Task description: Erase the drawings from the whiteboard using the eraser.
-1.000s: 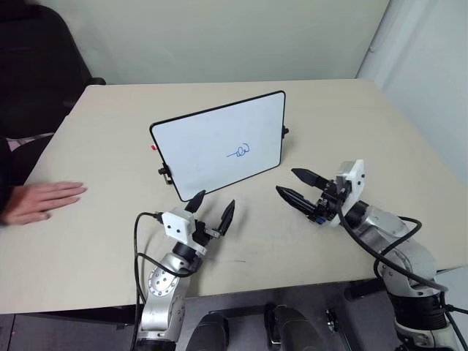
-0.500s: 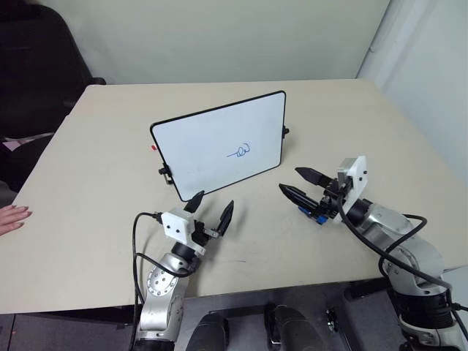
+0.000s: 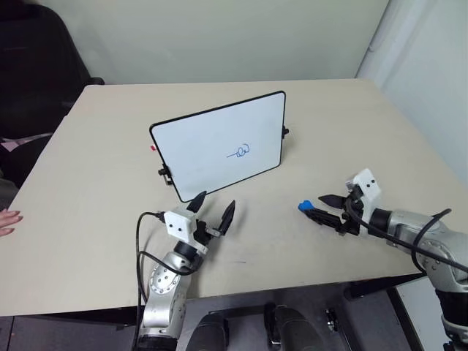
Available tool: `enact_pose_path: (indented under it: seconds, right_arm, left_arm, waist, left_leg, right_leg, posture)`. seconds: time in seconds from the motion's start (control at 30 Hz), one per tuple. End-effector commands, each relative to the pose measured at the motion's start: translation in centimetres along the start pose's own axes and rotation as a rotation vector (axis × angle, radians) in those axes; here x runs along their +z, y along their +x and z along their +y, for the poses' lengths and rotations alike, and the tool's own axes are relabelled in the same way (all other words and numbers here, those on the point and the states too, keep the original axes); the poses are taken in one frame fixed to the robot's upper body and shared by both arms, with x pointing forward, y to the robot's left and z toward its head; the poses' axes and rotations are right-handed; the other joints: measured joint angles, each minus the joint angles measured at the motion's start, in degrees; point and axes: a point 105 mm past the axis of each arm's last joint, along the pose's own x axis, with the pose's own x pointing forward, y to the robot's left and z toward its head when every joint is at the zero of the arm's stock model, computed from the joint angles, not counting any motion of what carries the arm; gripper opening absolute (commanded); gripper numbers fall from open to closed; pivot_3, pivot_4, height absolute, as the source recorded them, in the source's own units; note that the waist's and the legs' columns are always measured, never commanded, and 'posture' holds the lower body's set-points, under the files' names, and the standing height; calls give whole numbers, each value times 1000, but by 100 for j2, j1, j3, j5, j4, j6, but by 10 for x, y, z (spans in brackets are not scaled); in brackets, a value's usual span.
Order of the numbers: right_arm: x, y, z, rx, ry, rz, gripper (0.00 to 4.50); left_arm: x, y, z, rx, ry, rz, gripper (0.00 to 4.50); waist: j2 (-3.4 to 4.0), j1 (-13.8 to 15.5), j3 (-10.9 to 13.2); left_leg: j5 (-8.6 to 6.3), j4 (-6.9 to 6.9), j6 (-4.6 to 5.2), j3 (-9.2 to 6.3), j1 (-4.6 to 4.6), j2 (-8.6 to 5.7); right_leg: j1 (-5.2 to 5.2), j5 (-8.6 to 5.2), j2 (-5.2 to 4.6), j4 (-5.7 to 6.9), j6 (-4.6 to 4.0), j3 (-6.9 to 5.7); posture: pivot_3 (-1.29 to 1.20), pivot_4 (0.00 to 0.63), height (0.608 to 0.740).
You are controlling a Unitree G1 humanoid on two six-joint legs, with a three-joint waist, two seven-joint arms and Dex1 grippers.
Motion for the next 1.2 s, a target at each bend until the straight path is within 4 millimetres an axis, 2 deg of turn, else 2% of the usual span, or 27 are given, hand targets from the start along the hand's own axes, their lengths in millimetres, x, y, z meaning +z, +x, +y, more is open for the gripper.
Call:
enact_pose_path:
  seconds: [0.03,0.23,0.6,0.7,0.9,0.97,1.03,1.2]
  right_arm:
    - [0,0,-7,-30,-14,72,3707]
    - [-6,8,-20,-84,-47,156,3707]
    - [-7,14,-17,-51,-127,250,3707]
    - [-8,14,-17,-40,-134,270,3167]
    - [-6,14,-18,-35,-130,273,1019]
    - [-7,13,-18,-32,-133,279,494]
    - [-7,13,-15,-16,-151,281,330]
    - [0,12,-7,23,-176,232,329]
  left_arm:
    - [5,4,-5,-22,2,-32,4500]
    - [4,7,-6,-28,3,-34,4500]
    - [5,5,-5,-19,8,-36,4500]
    - [6,4,-4,-16,7,-36,4500]
    - [5,4,-3,-12,3,-34,4500]
    - [5,4,-3,-12,1,-33,4500]
    - [5,4,-2,-13,-1,-33,4500]
    - [5,4,-1,-14,-1,-33,4500]
  waist:
    - [0,-2,0]
    - [0,4,0]
    - [0,15,0]
    - [0,16,0]
    - [1,17,0]
    - [0,18,0]
    - [1,18,0]
    - [0,19,0]
  left_leg:
    - [0,0,1,-1,0,0]
    - [-2,0,4,-1,1,1]
    - [-6,1,10,2,0,1]
    - [-6,2,10,2,0,0]
    - [-6,2,10,3,0,0]
    - [-6,2,11,3,0,0]
    - [-6,2,11,2,0,0]
    - [-6,3,11,3,0,0]
  right_leg:
    - [0,0,0,-1,0,-1]
    - [0,0,2,-1,4,-1]
    - [-1,-1,1,-3,7,-1]
    - [0,-1,1,-3,7,-1]
    - [0,-1,1,-3,7,-1]
    - [-1,-1,1,-3,7,-1]
    - [0,-1,1,-3,7,-1]
    - [0,-1,2,-2,7,-1]
  posture:
    - [0,150,740]
    - [0,150,740]
    - [0,150,740]
    - [0,150,740]
    - [0,150,740]
    - [0,150,740]
    - [0,150,740]
    - [0,150,740]
